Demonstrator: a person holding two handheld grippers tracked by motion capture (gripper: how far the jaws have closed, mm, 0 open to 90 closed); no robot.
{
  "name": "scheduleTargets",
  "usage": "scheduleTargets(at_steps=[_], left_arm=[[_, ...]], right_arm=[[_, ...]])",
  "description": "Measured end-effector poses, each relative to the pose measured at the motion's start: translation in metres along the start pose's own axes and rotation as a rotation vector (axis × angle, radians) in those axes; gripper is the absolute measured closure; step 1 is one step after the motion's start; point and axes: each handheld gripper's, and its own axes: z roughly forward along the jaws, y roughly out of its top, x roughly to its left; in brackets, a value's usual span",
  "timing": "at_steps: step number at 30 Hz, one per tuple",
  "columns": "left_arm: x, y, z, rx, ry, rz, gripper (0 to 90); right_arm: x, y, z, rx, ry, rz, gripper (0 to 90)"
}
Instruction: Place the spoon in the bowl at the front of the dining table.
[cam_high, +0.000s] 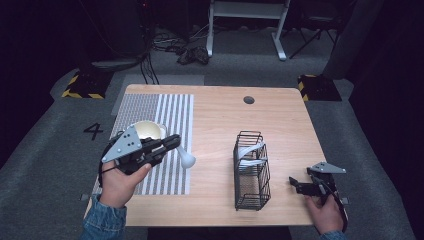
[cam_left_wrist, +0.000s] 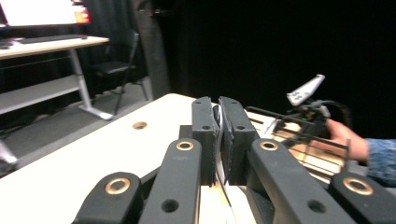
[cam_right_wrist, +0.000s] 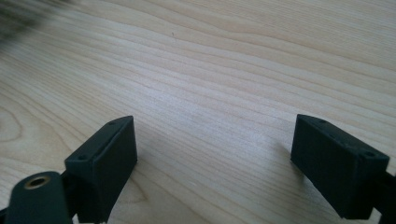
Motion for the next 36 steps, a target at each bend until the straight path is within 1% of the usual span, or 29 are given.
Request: scheduleTargets(at_steps=[1, 2, 6, 10, 11, 12, 13, 14, 15, 18, 19, 21, 22, 24, 25, 26, 27, 29, 32, 36], left_arm=[[0.003, -0.001, -0.002, 0.002, 0.022, -0.002, 85.4], [0.007, -0.002, -0.005, 0.012, 0.054, -0.006, 85.4], [0.016, -0.007, -0.012, 0.038, 0.179, -0.043, 85.4], [0.026, -0.011, -0.019, 0.043, 0.273, -0.074, 85.4], [0.028, -0.012, -0.020, 0.043, 0.288, -0.077, 85.4], [0.032, -0.013, -0.022, 0.041, 0.310, -0.089, 85.4], [0.036, -0.014, -0.024, 0.037, 0.326, -0.095, 85.4], [0.036, -0.014, -0.024, 0.037, 0.326, -0.095, 85.4], [0.041, -0.017, -0.027, 0.029, 0.364, -0.107, 85.4], [0.048, -0.022, -0.030, 0.015, 0.432, -0.114, 85.3], [0.048, -0.022, -0.030, 0.015, 0.432, -0.114, 85.3], [0.052, -0.024, -0.031, 0.014, 0.470, -0.118, 85.3], [0.056, -0.026, -0.031, 0.013, 0.497, -0.121, 85.4], [0.061, -0.027, -0.030, 0.019, 0.521, -0.120, 85.4], [0.061, -0.027, -0.030, 0.019, 0.521, -0.120, 85.3], [0.065, -0.028, -0.029, 0.030, 0.552, -0.115, 85.4], [0.067, -0.029, -0.028, 0.035, 0.568, -0.111, 85.4], [0.072, -0.031, -0.027, 0.045, 0.591, -0.104, 85.3], [0.079, -0.035, -0.025, 0.044, 0.617, -0.103, 85.3], [0.087, -0.041, -0.022, 0.073, 0.667, -0.089, 85.4]], right_arm=[[0.000, 0.000, 0.000, 0.000, 0.000, 0.000, 14.5], [0.000, 0.000, 0.000, 0.000, 0.000, 0.000, 14.5], [0.000, 0.000, 0.000, 0.000, 0.000, 0.000, 14.5], [0.000, 0.000, 0.000, 0.000, 0.000, 0.000, 14.5], [0.000, 0.000, 0.000, 0.000, 0.000, 0.000, 14.5], [0.000, 0.000, 0.000, 0.000, 0.000, 0.000, 14.5], [0.000, 0.000, 0.000, 0.000, 0.000, 0.000, 14.5], [0.000, 0.000, 0.000, 0.000, 0.000, 0.000, 14.5], [0.000, 0.000, 0.000, 0.000, 0.000, 0.000, 14.5], [0.000, 0.000, 0.000, 0.000, 0.000, 0.000, 14.5], [0.000, 0.000, 0.000, 0.000, 0.000, 0.000, 14.5], [0.000, 0.000, 0.000, 0.000, 0.000, 0.000, 14.5], [0.000, 0.000, 0.000, 0.000, 0.000, 0.000, 14.5], [0.000, 0.000, 0.000, 0.000, 0.000, 0.000, 14.5], [0.000, 0.000, 0.000, 0.000, 0.000, 0.000, 14.5], [0.000, 0.000, 0.000, 0.000, 0.000, 0.000, 14.5], [0.000, 0.000, 0.000, 0.000, 0.000, 0.000, 14.5], [0.000, 0.000, 0.000, 0.000, 0.000, 0.000, 14.5], [0.000, 0.000, 0.000, 0.000, 0.000, 0.000, 14.5], [0.000, 0.000, 0.000, 0.000, 0.000, -0.001, 14.5]])
